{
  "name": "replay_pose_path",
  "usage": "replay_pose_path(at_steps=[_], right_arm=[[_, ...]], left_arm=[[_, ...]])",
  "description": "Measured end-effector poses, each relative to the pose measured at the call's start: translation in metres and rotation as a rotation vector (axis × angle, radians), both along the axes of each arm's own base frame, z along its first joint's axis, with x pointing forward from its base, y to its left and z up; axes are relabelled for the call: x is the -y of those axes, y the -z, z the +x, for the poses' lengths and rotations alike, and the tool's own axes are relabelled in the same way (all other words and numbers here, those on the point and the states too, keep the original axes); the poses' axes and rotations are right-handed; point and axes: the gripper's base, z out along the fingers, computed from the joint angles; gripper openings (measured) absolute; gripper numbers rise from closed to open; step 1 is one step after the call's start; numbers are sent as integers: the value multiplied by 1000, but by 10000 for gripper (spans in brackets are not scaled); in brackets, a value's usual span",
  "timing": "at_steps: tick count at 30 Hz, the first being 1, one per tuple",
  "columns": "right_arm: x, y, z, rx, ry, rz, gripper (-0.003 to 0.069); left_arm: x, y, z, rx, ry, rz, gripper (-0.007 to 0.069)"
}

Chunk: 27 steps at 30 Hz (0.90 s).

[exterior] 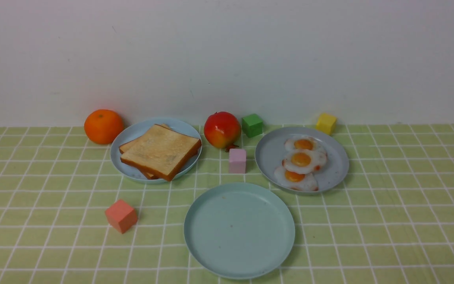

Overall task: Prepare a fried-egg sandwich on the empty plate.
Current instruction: Use the left arm to grab a slice of bread

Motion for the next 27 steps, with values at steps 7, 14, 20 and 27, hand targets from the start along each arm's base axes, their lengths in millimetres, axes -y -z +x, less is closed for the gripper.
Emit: replay_pose_path(at_steps=[7,14,20,27], right_arm=[[0,0,0,0,0,0,241],[0,0,0,0,0,0,241],[-1,-1,1,21,3,54,241],[-7,-14,3,121,48,550,241]], left_arm=[[-4,-20,2,205,-75,-403,232],[7,-65,2,78,41,-253,58],[25,-115,17,-190,342,88,-13],[38,-146,58,-471,523,234,-13]])
